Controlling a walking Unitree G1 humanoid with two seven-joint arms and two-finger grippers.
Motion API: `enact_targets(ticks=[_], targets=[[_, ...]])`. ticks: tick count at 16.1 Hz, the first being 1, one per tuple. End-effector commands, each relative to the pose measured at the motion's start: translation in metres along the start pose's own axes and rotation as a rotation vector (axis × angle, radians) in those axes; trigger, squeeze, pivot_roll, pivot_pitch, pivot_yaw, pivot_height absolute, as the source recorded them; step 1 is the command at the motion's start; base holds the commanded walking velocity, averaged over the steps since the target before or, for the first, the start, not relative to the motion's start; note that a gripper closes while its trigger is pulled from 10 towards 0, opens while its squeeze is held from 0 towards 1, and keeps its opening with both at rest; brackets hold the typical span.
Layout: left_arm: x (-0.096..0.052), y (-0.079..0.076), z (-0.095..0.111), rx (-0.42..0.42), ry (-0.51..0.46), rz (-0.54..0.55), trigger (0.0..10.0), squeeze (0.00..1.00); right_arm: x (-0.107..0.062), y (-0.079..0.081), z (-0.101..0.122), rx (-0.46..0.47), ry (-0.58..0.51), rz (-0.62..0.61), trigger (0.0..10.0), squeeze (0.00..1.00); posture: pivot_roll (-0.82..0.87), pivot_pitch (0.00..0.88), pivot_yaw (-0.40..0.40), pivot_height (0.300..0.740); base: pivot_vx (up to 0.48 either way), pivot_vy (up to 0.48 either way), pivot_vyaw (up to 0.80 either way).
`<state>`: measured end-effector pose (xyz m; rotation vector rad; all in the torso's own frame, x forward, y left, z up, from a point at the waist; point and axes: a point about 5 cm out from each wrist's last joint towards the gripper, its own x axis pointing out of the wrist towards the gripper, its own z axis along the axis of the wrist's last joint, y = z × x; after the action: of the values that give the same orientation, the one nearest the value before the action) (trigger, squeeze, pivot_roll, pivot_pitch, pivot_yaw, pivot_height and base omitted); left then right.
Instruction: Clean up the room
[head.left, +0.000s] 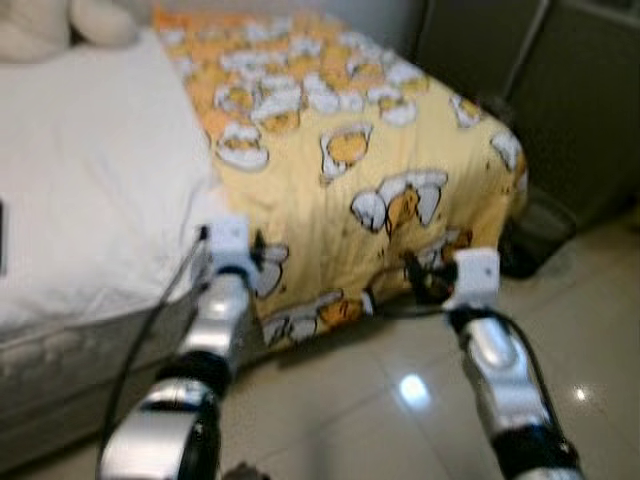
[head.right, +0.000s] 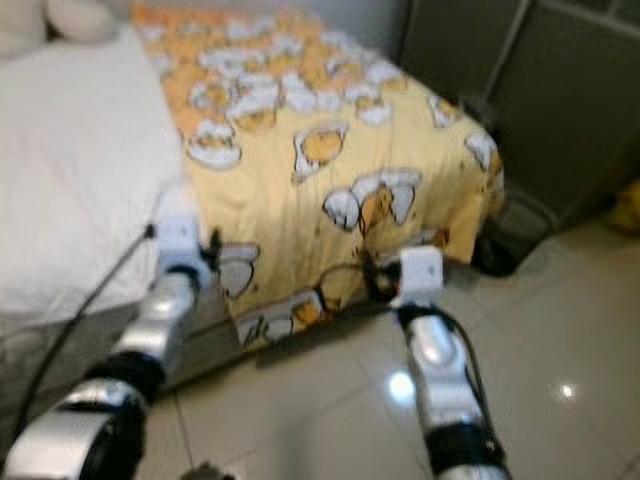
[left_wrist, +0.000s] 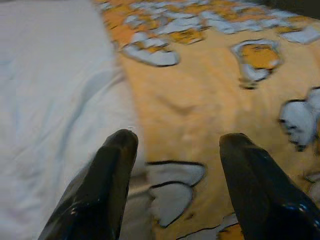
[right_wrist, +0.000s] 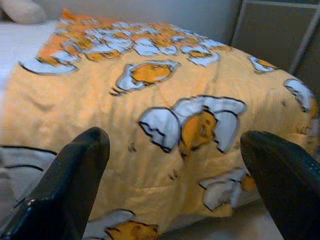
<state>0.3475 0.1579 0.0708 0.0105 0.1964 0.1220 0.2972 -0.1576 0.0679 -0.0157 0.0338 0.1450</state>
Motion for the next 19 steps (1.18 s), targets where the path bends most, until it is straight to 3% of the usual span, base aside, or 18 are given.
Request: enact_targets(ticks=[1, 8, 10, 11, 12, 15, 18, 19], targets=[[0.002, -0.008, 0.004, -0.024, 0.005, -0.016, 10.0, 0.00, -0.001, -0.009, 0.001, -0.012, -0.007, -0.021, 10.0, 0.00, 0.00, 0.000, 0.010, 0.740, 0.270, -0.394, 0.46], [0.002, -0.003, 0.001, -0.052, 0.014, -0.002, 10.0, 0.00, -0.007, -0.007, 0.001, -0.033, -0.024, -0.003, 10.0, 0.00, -0.02, 0.000, 0.025, 0.740, 0.281, -0.386, 0.43], [-0.002, 0.004, 0.007, -0.053, -0.063, -0.020, 10.0, 0.00, -0.010, -0.008, 0.007, -0.040, -0.057, 0.009, 10.0, 0.00, -0.03, 0.000, 0.022, 0.740, 0.289, -0.379, 0.00], [-0.015, 0.001, 0.019, -0.019, -0.195, -0.134, 10.0, 0.00, -0.015, -0.013, 0.013, -0.028, -0.087, 0.007, 10.0, 0.00, -0.02, 0.000, 0.021, 0.740, 0.285, -0.382, 0.00], [-0.028, 0.000, 0.025, -0.025, -0.246, -0.200, 10.0, 0.00, -0.020, -0.016, 0.014, 0.012, -0.095, 0.000, 10.0, 0.00, -0.01, 0.000, 0.021, 0.740, 0.292, -0.375, 0.00], [-0.032, 0.003, 0.024, -0.053, -0.230, -0.184, 10.0, 0.00, -0.022, -0.016, 0.011, 0.061, -0.091, -0.011, 10.0, 0.00, -0.01, 0.000, 0.021, 0.740, 0.296, -0.375, 0.00], [-0.035, -0.006, 0.024, -0.131, -0.167, -0.145, 10.0, 0.00, -0.022, -0.001, 0.002, 0.148, -0.053, 0.020, 10.0, 0.00, 0.01, 0.000, 0.027, 0.740, 0.312, -0.360, 0.00], [-0.036, -0.004, 0.016, -0.078, -0.113, -0.147, 10.0, 0.00, -0.023, 0.001, 0.001, 0.162, -0.045, 0.037, 10.0, 0.00, 0.02, 0.000, 0.029, 0.740, 0.274, -0.364, 0.00]])
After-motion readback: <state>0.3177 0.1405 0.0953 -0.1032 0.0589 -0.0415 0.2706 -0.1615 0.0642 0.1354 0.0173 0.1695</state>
